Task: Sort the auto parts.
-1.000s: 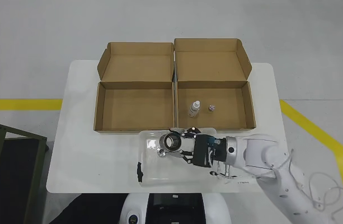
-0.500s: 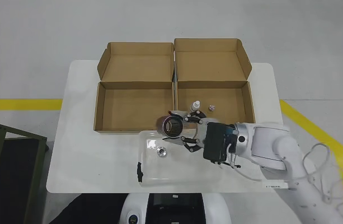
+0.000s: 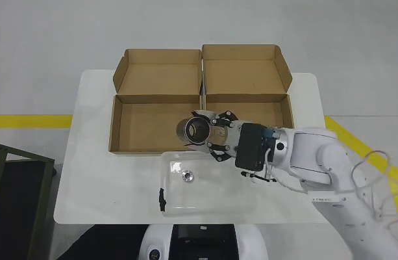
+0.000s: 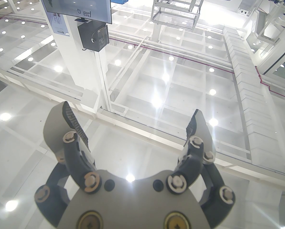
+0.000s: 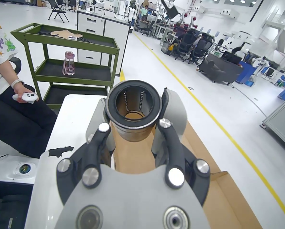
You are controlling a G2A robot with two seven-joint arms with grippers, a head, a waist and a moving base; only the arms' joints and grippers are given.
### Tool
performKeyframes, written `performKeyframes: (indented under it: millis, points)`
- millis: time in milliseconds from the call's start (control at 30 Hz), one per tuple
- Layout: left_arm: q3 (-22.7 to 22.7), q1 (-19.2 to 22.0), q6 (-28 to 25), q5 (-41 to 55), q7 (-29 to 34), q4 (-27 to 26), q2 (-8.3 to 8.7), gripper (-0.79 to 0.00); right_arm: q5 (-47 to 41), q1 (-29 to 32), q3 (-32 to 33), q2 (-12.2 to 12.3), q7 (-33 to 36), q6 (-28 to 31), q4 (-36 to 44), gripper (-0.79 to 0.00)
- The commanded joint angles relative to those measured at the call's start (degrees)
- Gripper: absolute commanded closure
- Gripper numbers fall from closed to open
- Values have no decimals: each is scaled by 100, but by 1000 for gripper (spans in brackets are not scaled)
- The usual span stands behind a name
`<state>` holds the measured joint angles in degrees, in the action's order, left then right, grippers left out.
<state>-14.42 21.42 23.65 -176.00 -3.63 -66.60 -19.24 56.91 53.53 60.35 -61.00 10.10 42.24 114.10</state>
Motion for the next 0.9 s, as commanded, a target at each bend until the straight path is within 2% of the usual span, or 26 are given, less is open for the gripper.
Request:
performKeyframes:
  millis: [0,467,867]
  points:
    - [0,0,0,0,0,0,0,-785,17,-49,-183,-33,61,-26,-222,0]
    - [0,0,0,0,0,0,0,-785,157,-616,-1197,-330,488,-351,-1344,0]
    - [0,0,0,0,0,0,0,-785,180,-1469,-2181,-812,833,-843,-2480,0]
